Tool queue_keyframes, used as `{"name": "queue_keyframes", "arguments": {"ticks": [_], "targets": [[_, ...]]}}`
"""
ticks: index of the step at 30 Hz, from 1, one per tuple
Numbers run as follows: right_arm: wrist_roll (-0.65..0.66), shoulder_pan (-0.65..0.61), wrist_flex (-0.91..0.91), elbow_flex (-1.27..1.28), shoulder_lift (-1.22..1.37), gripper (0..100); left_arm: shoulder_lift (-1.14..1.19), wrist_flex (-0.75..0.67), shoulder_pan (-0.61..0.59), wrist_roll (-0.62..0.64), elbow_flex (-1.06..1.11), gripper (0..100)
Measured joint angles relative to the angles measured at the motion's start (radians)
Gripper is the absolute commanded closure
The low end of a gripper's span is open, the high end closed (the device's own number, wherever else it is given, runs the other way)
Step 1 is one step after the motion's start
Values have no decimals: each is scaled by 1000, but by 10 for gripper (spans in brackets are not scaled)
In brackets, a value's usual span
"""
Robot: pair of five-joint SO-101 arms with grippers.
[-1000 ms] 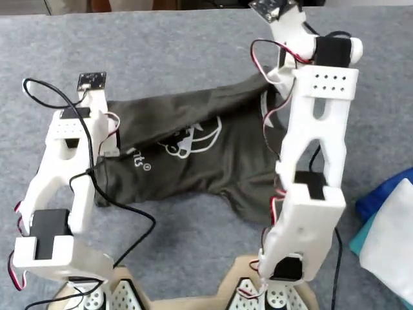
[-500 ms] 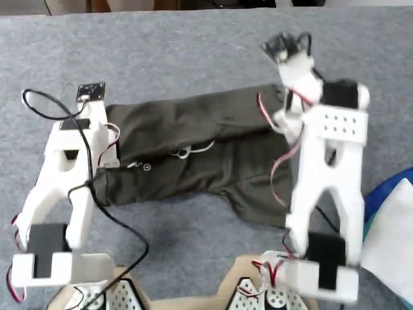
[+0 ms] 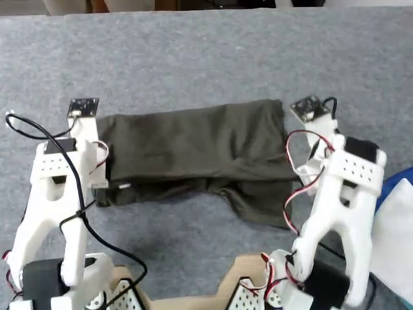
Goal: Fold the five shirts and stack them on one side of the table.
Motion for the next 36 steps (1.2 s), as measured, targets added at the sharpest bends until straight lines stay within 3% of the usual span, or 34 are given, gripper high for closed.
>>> {"name": "queue_keyframes", "arguments": {"ticks": [7, 17, 23, 30, 36], "targets": [[21, 6, -12, 130, -141, 994, -18, 0, -29, -2, 23, 981], [21, 15, -126, 253, -147, 993, -40, -48, -35, -28, 97, 981], [64, 15, -140, 262, -158, 906, -40, -58, 43, -28, 107, 816], [124, 15, -123, 292, -160, 892, -41, -58, 87, -60, 157, 806], [127, 15, -43, 269, -215, 892, -43, -23, 0, -129, 147, 791]]}}
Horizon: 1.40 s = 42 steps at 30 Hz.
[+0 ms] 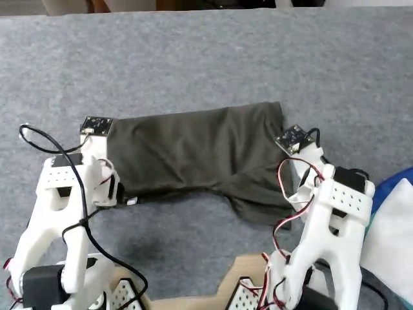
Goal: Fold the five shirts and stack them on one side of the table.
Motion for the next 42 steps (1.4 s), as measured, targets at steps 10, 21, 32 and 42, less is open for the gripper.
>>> {"name": "queue_keyframes", "arguments": {"ticks": [10, 21, 32, 42], "targets": [[-279, -365, 87, -278, 104, 998, -51, 232, -112, -110, -253, 794], [-503, -638, 98, -605, 603, 995, -144, 313, -127, -101, -295, 794], [-483, -643, -35, -232, 485, 995, -198, 313, -127, -101, -288, 794], [-328, -585, 12, 38, 91, 994, -198, 313, -127, -101, -288, 794]]}}
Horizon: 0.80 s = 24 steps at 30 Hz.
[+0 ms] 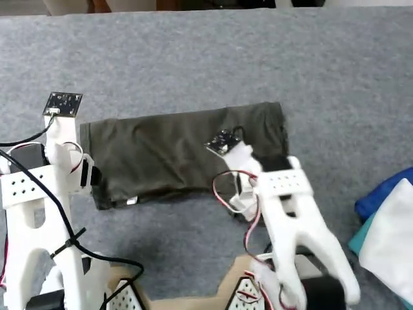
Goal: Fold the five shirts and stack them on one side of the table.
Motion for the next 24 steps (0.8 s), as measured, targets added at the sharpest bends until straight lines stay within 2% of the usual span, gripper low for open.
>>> {"name": "queue_keyframes", "arguments": {"ticks": [4, 9, 18, 24], "targets": [[75, 46, 68, 0, -117, 993, 0, 0, 0, 0, 12, 794], [83, 60, 54, -68, -120, 993, 0, -43, 0, 0, 75, 794], [77, 20, -3, -399, 353, 994, -3, -64, 0, 29, 103, 794], [77, 6, -14, -388, 445, 994, -3, -78, 0, 37, 107, 794]]}}
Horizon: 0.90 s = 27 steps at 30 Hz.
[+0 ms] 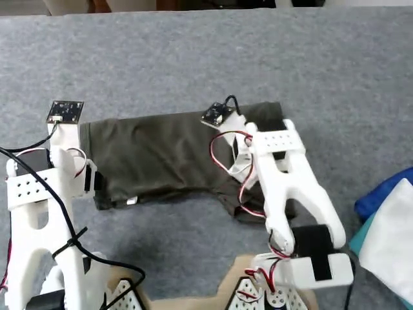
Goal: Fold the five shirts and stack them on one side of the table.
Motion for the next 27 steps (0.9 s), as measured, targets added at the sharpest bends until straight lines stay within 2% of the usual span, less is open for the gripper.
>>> {"name": "queue_keyframes", "arguments": {"ticks": [5, 14, 20, 23, 27], "targets": [[2, 0, 0, 114, -8, 994, 0, -26, 0, 0, 0, 794], [104, 0, 0, 331, -176, 994, 0, -38, 0, 0, 0, 794], [121, 15, 9, 333, -276, 994, 0, -38, 0, 3, 0, 794], [121, 78, 43, 207, -293, 994, 0, -81, -18, 86, -17, 794], [83, 127, 126, -89, -247, 994, 18, -103, -40, 298, -140, 794]]}}
